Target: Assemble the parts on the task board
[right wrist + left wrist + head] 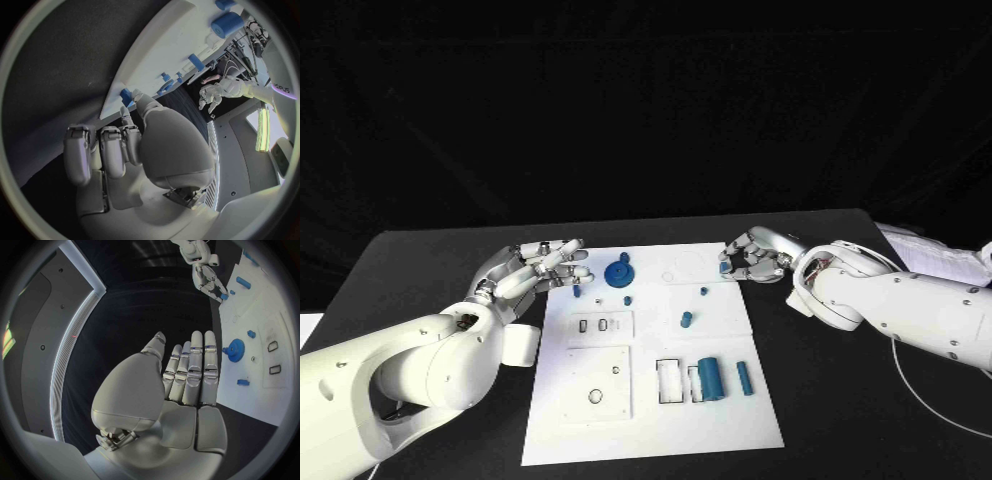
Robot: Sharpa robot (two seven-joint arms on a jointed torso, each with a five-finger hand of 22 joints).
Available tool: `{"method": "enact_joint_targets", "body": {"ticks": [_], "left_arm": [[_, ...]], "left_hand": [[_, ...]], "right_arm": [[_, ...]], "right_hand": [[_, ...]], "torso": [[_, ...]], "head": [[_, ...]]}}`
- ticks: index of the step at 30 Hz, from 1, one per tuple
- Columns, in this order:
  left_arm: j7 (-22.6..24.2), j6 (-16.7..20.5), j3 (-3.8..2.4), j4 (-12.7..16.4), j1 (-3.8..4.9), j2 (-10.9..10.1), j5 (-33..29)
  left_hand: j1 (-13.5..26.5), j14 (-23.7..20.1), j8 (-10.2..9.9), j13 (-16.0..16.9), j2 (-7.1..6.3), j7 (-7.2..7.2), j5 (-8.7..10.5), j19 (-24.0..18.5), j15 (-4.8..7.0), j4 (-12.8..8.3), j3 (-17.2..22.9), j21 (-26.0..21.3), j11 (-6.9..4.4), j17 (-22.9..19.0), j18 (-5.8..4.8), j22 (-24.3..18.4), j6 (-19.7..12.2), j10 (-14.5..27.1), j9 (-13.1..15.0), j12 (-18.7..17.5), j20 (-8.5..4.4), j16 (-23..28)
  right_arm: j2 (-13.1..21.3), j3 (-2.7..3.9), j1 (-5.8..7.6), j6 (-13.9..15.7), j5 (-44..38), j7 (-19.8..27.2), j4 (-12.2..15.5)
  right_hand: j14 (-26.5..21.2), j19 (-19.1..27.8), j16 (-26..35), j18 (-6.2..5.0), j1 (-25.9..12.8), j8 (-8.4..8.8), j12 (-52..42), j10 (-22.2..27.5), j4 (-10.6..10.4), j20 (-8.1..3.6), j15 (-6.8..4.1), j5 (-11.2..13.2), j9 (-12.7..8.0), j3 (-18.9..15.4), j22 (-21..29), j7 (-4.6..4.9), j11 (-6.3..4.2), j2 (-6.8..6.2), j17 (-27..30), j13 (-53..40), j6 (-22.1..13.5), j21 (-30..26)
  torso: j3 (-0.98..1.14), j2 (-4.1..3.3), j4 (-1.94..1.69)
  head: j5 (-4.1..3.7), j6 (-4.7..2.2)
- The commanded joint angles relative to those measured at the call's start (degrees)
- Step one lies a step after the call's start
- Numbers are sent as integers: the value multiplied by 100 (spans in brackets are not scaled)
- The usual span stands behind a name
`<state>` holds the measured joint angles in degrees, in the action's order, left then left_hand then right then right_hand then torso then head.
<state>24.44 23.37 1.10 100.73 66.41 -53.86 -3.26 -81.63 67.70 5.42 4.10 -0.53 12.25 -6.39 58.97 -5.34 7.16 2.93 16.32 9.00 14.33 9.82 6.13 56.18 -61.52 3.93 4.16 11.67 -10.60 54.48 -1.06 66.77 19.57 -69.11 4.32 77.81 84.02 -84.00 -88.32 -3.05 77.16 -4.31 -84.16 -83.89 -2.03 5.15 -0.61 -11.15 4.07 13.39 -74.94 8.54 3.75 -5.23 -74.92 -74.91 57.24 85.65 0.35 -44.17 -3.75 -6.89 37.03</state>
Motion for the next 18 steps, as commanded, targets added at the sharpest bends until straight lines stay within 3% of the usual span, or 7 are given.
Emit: {"method": "enact_joint_targets", "body": {"ticks": [1, 18], "left_arm": [[26, -117, -3, 7, 1, 9, -3], [18, -114, -3, 8, 1, 3, -3]], "left_hand": [[-36, 18, -37, -4, 30, -7, 24, 33, -23, -47, -2, -22, -6, 7, 67, -7, 1, 1, 4, -30, 9, 29], [-45, 18, -39, -4, 37, -7, 24, 35, -22, -55, 3, -23, -7, 12, 67, -7, 2, 1, 5, -31, 7, 32]], "right_arm": [[-24, 0, -18, -136, -43, 21, -25], [-69, 1, -47, -168, -95, -11, -70]], "right_hand": [[508, -126, -3, 94, 57, -21, -36, -346, 53, 16, -14, 24, 7, 21, -517, -4, -30, 19, -1068, -1177, 56, 14], [513, -140, -11, 100, 59, -72, -82, -371, 128, -11, -47, 35, 21, 97, -547, -55, -73, 80, -1091, -1208, 252, 26]], "torso": [[5, 1, 2], [9, 0, 5]], "head": [[5, 12], [-1, 29]]}}
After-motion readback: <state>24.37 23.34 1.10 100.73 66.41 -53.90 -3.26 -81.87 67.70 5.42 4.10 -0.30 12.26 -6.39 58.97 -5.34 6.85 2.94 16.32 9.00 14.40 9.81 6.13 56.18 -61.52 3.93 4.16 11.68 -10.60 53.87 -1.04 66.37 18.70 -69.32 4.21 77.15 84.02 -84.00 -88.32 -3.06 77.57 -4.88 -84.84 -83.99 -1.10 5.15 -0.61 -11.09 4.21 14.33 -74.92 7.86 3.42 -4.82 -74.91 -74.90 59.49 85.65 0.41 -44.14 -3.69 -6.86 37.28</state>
